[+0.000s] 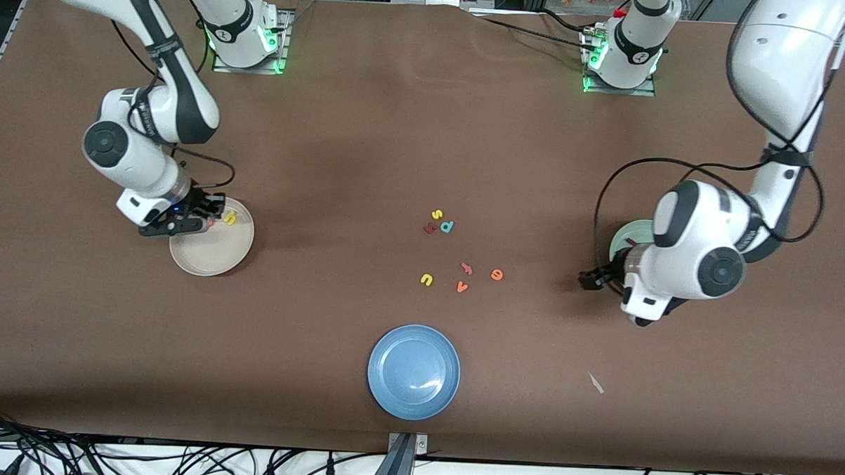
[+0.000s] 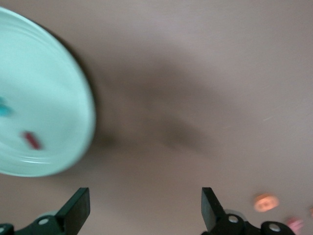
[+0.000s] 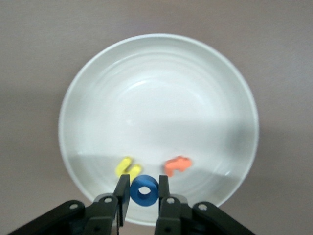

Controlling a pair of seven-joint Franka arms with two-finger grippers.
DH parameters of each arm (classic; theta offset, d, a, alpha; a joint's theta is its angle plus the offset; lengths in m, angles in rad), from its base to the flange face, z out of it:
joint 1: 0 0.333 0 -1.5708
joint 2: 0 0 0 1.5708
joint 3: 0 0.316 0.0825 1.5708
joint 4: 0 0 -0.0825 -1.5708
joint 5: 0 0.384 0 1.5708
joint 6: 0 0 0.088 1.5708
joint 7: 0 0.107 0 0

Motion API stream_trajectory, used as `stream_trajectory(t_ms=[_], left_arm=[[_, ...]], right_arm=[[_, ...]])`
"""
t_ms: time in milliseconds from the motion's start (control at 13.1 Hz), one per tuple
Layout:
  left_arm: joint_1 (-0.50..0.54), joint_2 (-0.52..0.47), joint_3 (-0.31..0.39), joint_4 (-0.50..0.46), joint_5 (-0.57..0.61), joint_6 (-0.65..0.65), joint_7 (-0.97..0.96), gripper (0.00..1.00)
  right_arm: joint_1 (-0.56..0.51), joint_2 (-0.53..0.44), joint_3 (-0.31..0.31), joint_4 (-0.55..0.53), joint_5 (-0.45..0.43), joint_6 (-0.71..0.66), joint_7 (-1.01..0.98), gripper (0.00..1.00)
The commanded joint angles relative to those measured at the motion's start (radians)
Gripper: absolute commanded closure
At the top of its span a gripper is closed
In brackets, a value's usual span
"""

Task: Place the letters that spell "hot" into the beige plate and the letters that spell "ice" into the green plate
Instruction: 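Grasp the orange e with the left gripper while the right gripper releases o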

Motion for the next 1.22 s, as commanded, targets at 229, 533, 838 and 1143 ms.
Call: stream_trajectory(t_ms=[229,533,838,1143], left_arm=[[-0.173,0.104,0.018,0.015,-0.009,0.236,-0.421,0.00],[-0.269,0.129,0.059,0.015,0.021,0.300,-0.530,0.01],[-0.286,0.132,0.064,0.015,0.022,0.301,-0.570,0.29],[-0.296,0.149,0.064,0.017,0.023,0.319,-0.627,0.29]], right_arm=[[0.012,0.120,0.004,0.152,0.007,0.005,-0.015,0.82],[0.012,0.157,-0.042,0.163,0.021,0.074,-0.029,0.00],[0.015,0.023,-0.040,0.189,0.026,-0.153,0.044,0.00],[0.024,-0.038,-0.037,0.427,0.113,-0.556,0.058,0.00]])
